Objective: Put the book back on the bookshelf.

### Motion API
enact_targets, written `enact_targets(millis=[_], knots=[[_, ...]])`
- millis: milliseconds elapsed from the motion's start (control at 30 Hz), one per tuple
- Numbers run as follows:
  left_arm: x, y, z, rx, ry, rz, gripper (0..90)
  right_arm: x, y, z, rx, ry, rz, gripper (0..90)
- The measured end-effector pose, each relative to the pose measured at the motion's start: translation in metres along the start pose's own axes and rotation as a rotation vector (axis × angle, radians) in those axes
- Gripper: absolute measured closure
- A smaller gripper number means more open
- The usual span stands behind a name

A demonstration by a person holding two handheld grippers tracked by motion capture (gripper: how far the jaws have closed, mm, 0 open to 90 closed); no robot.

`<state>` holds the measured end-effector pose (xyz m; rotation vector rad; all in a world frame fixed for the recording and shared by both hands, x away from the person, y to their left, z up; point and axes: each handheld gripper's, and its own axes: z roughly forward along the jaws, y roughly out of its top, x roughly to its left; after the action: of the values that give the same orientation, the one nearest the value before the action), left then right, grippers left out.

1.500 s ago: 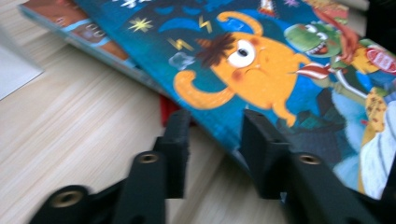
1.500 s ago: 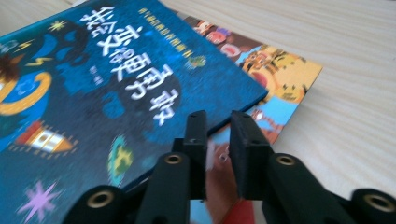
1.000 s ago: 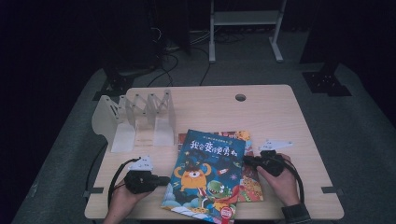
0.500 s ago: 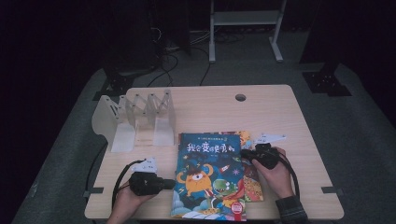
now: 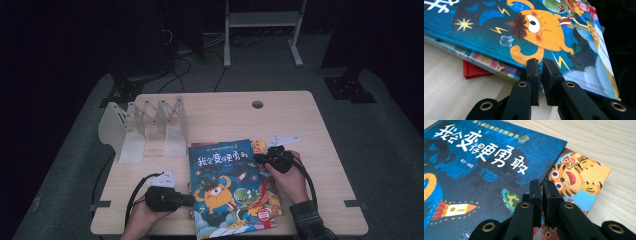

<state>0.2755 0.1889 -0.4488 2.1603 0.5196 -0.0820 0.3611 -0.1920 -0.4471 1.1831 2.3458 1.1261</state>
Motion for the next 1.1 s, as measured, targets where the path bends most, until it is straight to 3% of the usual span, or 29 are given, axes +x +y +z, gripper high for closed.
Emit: enact_targets(millis=[367,467,533,667,733,833,867,900,1033,1067,1100], knots=[[-0.008,0.007,0.012,-0.005,-0.064,0.017,83.2,-0.002,0.01,0.011,-0.003,-0.02,0.006,85.3],[-0.01,0.008,0.014,-0.006,-0.092,0.016,79.4,-0.003,0.014,0.015,-0.001,-0.025,-0.001,84.7],[-0.011,0.008,0.014,-0.015,-0.088,0.017,71.4,-0.003,0.014,0.016,-0.005,-0.022,0.002,83.9],[-0.01,0.013,0.008,-0.047,-0.031,0.025,55.4,-0.005,0.014,0.016,-0.011,-0.015,0.006,75.7],[-0.008,0.013,0.006,-0.054,-0.02,0.02,52.2,-0.006,0.013,0.015,-0.01,-0.02,0.014,73.1],[0.001,0.015,0.001,-0.073,0.035,0.008,32.3,-0.008,0.01,0.009,-0.026,-0.021,0.028,64.9],[0.001,0.015,0.001,-0.073,0.035,0.008,26.2,-0.008,0.009,0.007,-0.03,-0.021,0.028,62.6],[0.005,0.018,-0.001,-0.083,0.061,0.002,21.8,-0.008,0.008,0.004,-0.04,-0.019,0.028,61.0],[0.012,0.022,-0.005,-0.099,0.09,-0.004,7.5,-0.008,0.002,-0.004,-0.085,-0.006,0.034,53.9],[0.014,0.024,-0.006,-0.099,0.106,0.003,7.5,-0.008,0.0,-0.007,-0.094,-0.01,0.038,53.8],[0.017,0.027,-0.008,-0.111,0.143,0.011,1.4,-0.008,-0.003,-0.012,-0.097,0.003,0.036,53.1]])
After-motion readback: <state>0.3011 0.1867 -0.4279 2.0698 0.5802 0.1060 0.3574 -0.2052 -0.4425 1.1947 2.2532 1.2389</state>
